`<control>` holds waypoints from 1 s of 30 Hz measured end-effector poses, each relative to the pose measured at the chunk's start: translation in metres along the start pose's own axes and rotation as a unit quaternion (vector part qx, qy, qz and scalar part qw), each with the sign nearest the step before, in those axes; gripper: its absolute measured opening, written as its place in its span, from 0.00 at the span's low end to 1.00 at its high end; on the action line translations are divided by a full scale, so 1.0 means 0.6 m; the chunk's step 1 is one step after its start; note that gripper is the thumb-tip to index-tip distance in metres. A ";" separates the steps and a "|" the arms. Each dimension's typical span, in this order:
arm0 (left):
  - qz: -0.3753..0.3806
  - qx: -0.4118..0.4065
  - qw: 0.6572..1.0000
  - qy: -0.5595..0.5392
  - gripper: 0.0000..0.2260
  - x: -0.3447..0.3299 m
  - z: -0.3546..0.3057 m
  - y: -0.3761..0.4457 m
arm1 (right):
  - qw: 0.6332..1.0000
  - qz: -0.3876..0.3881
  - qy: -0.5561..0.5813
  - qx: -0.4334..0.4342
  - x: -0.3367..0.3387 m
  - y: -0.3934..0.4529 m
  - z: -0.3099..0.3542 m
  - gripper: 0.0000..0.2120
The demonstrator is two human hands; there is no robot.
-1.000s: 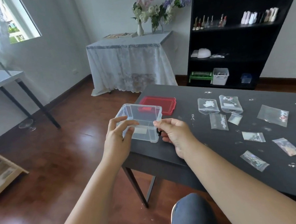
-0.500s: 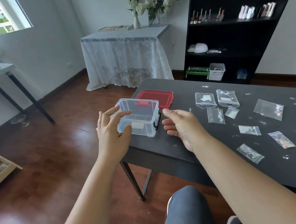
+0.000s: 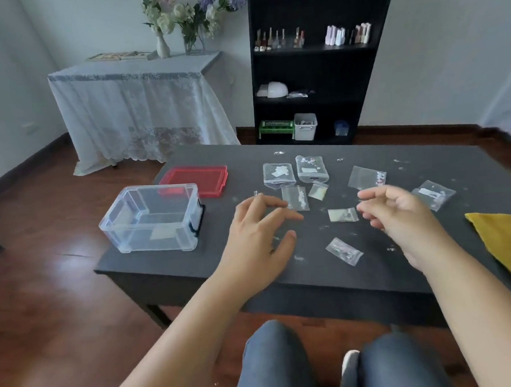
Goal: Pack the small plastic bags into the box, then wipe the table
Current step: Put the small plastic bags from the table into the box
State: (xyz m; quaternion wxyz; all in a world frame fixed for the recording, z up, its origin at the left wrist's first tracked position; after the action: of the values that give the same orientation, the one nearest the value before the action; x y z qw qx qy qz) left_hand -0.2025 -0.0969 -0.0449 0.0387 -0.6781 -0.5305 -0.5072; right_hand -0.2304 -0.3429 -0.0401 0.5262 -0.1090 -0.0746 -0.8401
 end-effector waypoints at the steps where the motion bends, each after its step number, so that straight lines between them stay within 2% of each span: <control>1: 0.020 -0.003 1.000 0.003 0.12 -0.016 -0.005 0.011 | 0.999 -0.015 -0.029 0.006 0.020 0.006 -0.008 0.07; 5: 0.087 0.005 0.996 0.009 0.14 -0.071 -0.020 0.059 | 0.991 -0.059 -0.115 0.020 0.085 0.030 -0.038 0.07; 10: 0.105 0.037 0.993 0.044 0.15 -0.112 -0.009 0.134 | 0.964 -0.082 -0.251 0.030 0.132 0.072 -0.064 0.08; 13: 0.115 0.111 0.982 0.103 0.18 -0.121 0.016 0.189 | 0.934 -0.106 -0.339 0.025 0.154 0.105 -0.073 0.11; 15: 0.113 0.173 0.969 0.134 0.20 -0.120 0.038 0.217 | 0.928 -0.114 -0.354 0.017 0.160 0.122 -0.074 0.11; 21: 0.114 0.301 0.930 0.180 0.27 -0.121 0.092 0.256 | 0.927 -0.051 -0.366 0.062 0.096 0.165 -0.047 0.08; 27: 0.094 0.379 0.911 0.132 0.37 -0.126 0.096 0.276 | 0.876 -0.047 -0.479 -0.016 0.027 0.198 -0.029 0.25; 30: 0.087 0.409 0.907 0.049 0.35 -0.122 0.095 0.286 | 0.883 -0.048 -0.464 -0.059 0.012 0.208 -0.021 0.28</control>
State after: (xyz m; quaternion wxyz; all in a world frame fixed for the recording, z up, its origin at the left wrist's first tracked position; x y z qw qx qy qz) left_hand -0.0300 -0.1876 -0.0425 0.3827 -0.6207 -0.6277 -0.2726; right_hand -0.1225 -0.4066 -0.0492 0.3834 -0.5135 -0.2656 -0.7203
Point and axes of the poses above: each hand's wrist, its own y-axis towards the middle knuckle, its own x-axis out of the back of the hand, z = x × y, the point moved 1 cm from there along y, towards the middle knuckle, and after that the axes turned 1 degree about y, right-handed, at the moved point
